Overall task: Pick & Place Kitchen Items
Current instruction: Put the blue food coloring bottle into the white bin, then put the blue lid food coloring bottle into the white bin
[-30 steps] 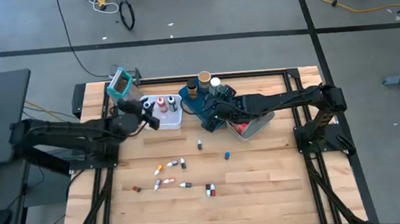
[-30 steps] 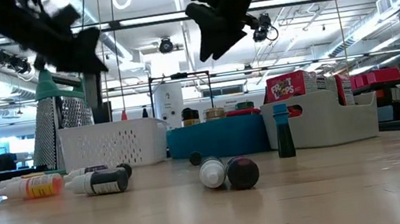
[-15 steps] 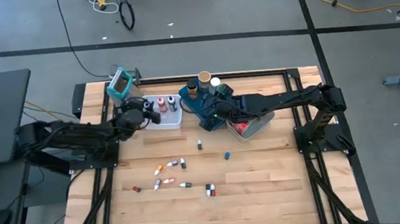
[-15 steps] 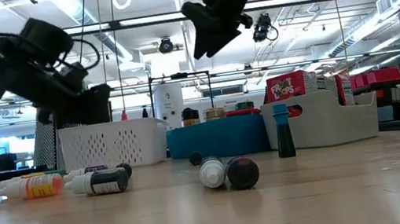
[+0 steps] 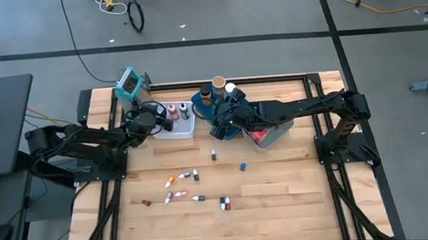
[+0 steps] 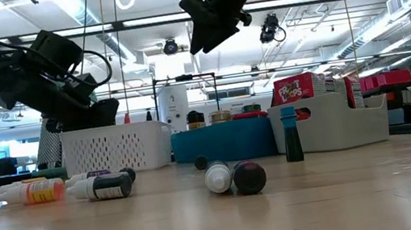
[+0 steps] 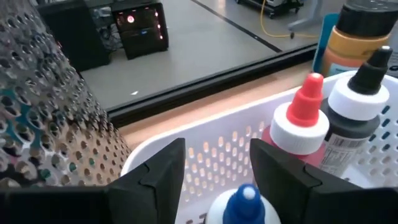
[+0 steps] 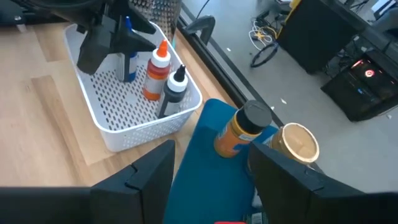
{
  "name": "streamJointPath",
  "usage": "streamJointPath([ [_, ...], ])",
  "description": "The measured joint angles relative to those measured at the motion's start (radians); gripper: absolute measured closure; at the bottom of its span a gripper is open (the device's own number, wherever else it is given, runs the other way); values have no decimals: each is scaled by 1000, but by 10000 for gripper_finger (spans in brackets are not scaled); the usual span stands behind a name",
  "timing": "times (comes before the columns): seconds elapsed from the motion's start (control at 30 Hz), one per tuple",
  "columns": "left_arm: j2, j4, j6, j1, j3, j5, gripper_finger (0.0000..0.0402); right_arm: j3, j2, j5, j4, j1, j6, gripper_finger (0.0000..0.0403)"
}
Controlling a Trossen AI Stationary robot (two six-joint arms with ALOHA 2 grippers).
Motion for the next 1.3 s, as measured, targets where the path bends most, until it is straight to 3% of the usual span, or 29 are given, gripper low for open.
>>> streamJointPath([
  [0.7, -37, 31, -161, -68, -1, 5, 210, 0, 0, -2, -4, 0, 33, 188],
  [1.03, -268, 27, -83, -125, -1, -25, 210, 0, 0, -56, -38, 0, 37, 188],
  [1.2, -424, 25, -8, -202, -1, -25, 210, 0, 0, -56, -71, 1, 86, 188],
  [1.3, -514, 27, 58, -271, -1, 25, 210, -10, 0, -55, -67, 1, 89, 188],
])
